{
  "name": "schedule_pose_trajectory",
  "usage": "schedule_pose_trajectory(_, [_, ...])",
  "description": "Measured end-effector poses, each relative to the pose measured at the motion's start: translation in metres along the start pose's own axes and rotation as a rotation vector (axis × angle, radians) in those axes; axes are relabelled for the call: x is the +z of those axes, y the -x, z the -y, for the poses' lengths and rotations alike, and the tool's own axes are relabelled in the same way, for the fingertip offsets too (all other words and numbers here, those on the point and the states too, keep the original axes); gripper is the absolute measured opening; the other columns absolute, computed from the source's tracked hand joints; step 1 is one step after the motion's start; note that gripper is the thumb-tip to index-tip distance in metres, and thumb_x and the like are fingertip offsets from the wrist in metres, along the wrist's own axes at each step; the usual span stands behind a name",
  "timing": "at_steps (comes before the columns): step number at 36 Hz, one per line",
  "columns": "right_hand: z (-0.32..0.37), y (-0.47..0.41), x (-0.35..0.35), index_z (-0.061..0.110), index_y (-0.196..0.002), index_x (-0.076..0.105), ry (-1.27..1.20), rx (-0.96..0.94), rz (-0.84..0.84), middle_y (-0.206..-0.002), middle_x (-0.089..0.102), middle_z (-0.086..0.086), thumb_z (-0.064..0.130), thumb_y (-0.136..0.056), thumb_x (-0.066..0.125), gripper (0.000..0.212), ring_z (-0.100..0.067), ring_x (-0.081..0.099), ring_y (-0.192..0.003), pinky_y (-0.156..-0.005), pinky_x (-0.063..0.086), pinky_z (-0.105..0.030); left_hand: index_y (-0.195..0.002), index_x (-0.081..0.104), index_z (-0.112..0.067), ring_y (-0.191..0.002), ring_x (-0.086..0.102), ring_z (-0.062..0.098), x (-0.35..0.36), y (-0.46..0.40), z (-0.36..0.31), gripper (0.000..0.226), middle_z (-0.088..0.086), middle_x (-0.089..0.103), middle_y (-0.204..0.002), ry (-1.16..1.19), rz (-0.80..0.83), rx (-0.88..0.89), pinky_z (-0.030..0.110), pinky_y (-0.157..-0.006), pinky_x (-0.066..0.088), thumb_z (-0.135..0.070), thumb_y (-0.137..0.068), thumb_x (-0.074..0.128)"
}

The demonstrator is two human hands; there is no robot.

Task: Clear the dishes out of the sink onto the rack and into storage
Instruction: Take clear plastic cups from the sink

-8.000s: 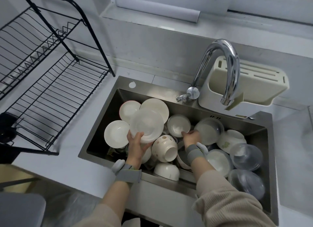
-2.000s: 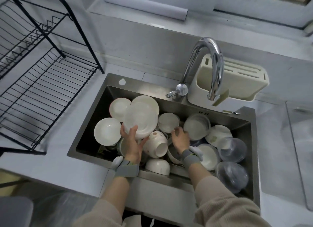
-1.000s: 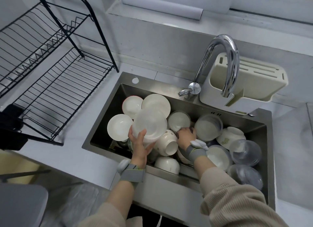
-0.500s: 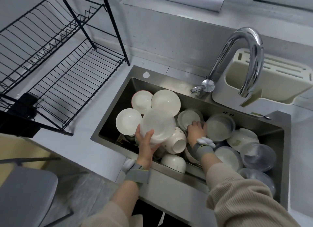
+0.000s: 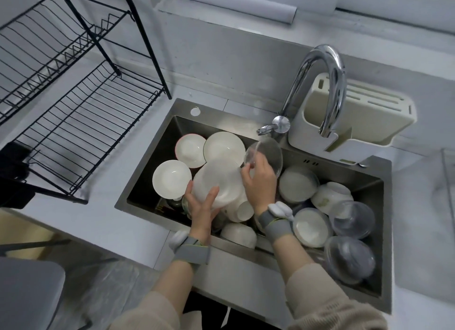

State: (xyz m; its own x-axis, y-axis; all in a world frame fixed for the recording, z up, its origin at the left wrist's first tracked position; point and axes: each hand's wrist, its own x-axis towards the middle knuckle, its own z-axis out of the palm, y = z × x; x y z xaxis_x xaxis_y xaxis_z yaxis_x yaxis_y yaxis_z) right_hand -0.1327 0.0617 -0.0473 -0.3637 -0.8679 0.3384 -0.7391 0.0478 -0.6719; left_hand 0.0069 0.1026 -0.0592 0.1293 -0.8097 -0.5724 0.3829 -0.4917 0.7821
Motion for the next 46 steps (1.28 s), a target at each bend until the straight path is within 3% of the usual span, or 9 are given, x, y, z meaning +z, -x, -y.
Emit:
schedule_pose_trajectory(4, [0.028,0.014,-0.008,0.004,-0.116,0.063,-0.055,-0.151,0.027,-0.086,0.062,-0.005,0.013,-0.087,0.047,0.035,-0.018,0.055,-0.075,-0.075,0.045,-0.029,-0.136,0.026,-0.051,-0.116,0.045,0.008,0.004,0.002,0.001,0.082,-0.02,0.038,-0.123,-0.038,-0.009,0.02,0.03,-0.076,0.058,-0.036,-0.076,0.079])
schedule_pose_trajectory(8, [0.043,0.032,-0.01,0.003,-0.098,0.064,-0.001,-0.31,0.212,-0.078,0.065,-0.008,0.017,-0.089,0.046,0.025,-0.026,0.061,-0.069,-0.066,0.048,-0.034,-0.139,0.027,-0.047,-0.123,0.045,0.023,0.006,0.004,-0.001,0.081,-0.004,0.035,-0.136,-0.015,-0.012,0.002,0.041,-0.083,0.057,-0.054,-0.071,0.071])
schedule_pose_trajectory(13, [0.047,0.046,-0.009,0.007,-0.082,0.058,0.047,-0.275,0.325,-0.061,0.057,-0.009,0.017,-0.092,0.053,0.015,-0.03,0.054,-0.054,-0.048,0.042,-0.038,-0.146,0.029,-0.035,-0.132,0.045,0.03,-0.001,0.0,-0.003,0.085,0.006,0.04,-0.149,0.109,0.056,-0.043,0.059,-0.1,0.044,-0.068,-0.071,0.054])
schedule_pose_trajectory(22, [0.044,0.034,-0.008,0.018,-0.118,0.053,0.024,-0.226,0.466,-0.071,0.066,-0.008,0.043,-0.09,0.017,0.052,-0.032,0.062,-0.069,-0.058,0.045,-0.038,-0.142,0.017,-0.042,-0.125,0.05,0.028,-0.001,0.001,-0.007,0.111,0.009,0.04,-0.145,0.028,0.106,-0.053,0.038,-0.078,0.054,-0.063,-0.05,0.075])
schedule_pose_trajectory(28, [0.052,0.035,-0.003,0.018,-0.123,0.053,-0.025,-0.237,0.49,-0.071,0.065,-0.01,0.032,-0.093,0.029,0.04,-0.033,0.061,-0.067,-0.057,0.043,-0.038,-0.149,0.024,-0.034,-0.129,0.05,0.028,-0.002,-0.005,-0.012,0.146,0.009,0.047,-0.145,0.155,0.197,-0.215,0.052,-0.109,0.038,-0.072,-0.023,0.087])
schedule_pose_trajectory(31, [0.054,0.034,-0.001,0.02,-0.123,0.053,-0.029,-0.198,0.523,-0.073,0.066,-0.011,0.028,-0.094,0.034,0.035,-0.034,0.062,-0.07,-0.06,0.046,-0.039,-0.148,0.024,-0.035,-0.13,0.048,0.029,-0.003,-0.003,-0.011,0.133,0.01,0.045,-0.146,0.196,0.198,-0.22,0.053,-0.11,0.036,-0.069,-0.035,0.086])
schedule_pose_trajectory(35, [0.055,0.029,0.005,0.026,-0.123,0.05,-0.059,-0.093,0.593,-0.087,0.073,-0.001,0.024,-0.096,0.039,0.03,-0.027,0.066,-0.081,-0.068,0.051,-0.039,-0.144,0.033,-0.034,-0.127,0.051,0.03,-0.009,-0.004,-0.008,0.08,0.009,0.052,-0.14,0.19,0.12,-0.096,0.056,-0.1,0.045,-0.068,-0.076,0.056])
schedule_pose_trajectory(41, [0.053,0.028,0.011,0.018,-0.11,0.044,-0.18,0.06,0.572,-0.075,0.061,0.003,0.017,-0.087,0.055,0.025,-0.02,0.057,-0.069,-0.062,0.045,-0.036,-0.139,0.043,-0.035,-0.121,0.057,0.024,-0.006,-0.008,-0.012,0.076,0.002,0.06,-0.133,0.179,0.026,-0.084,0.046,-0.088,0.053,-0.072,-0.073,0.055])
schedule_pose_trajectory(46, [0.044,0.029,0.007,0.01,-0.103,0.053,-0.225,0.048,0.466,-0.097,0.044,0.004,0.012,-0.08,0.062,0.025,-0.014,0.043,-0.093,-0.083,0.037,-0.025,-0.137,0.046,-0.033,-0.119,0.057,0.022,-0.003,-0.009,-0.015,0.073,0.002,0.059,-0.132,0.147,0.026,-0.077,0.038,-0.078,0.055,-0.061,-0.073,0.066])
